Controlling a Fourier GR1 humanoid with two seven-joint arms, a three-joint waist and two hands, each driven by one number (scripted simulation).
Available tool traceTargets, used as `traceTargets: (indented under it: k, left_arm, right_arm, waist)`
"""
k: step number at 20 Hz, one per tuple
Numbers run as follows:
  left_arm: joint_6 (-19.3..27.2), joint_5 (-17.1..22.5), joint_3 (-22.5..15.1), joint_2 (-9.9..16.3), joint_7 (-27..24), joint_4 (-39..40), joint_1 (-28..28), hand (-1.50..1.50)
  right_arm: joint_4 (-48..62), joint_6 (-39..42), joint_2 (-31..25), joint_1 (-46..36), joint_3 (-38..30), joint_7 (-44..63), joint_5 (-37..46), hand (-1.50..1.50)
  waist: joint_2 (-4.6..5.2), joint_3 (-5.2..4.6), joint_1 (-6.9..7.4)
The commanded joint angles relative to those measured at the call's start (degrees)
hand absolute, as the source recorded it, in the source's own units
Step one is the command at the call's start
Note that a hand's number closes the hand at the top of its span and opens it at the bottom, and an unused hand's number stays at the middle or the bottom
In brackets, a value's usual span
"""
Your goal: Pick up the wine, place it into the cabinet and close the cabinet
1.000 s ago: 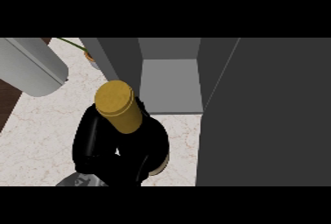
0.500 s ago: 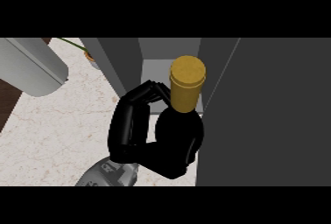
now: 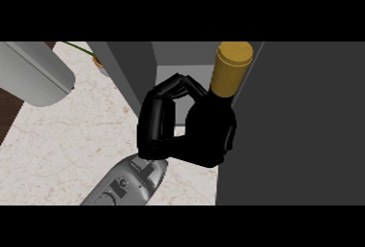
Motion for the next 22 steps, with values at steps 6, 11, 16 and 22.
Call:
traceTargets:
  k: [6,11,16,22]
  left_arm:
    - [0.6,4.7,1.5,0.0,-3.2,1.3,1.9,1.5]
    - [2.5,10.8,-1.4,0.0,-13.4,6.9,3.7,1.5]
    - [3.4,10.4,-2.1,0.0,-16.2,12.4,2.4,1.5]
    - [1.7,8.3,-1.5,0.0,-22.2,18.8,4.0,1.5]
  right_arm:
    - [-9.0,-2.2,0.7,0.2,1.5,5.0,-2.4,-1.5]
    - [-6.6,-0.3,-1.0,0.7,-3.4,2.7,-6.7,-1.5]
    - [-9.7,-1.7,-0.8,1.2,-1.4,5.7,-5.3,-1.5]
    - [-4.4,-2.3,-1.0,-2.8,-2.5,4.0,-4.2,-1.5]
  waist:
    - [-0.09,-0.03,0.44]
    - [0.04,-0.02,0.1]
    - [-0.06,-0.02,0.17]
    - [0.04,-0.02,0.44]
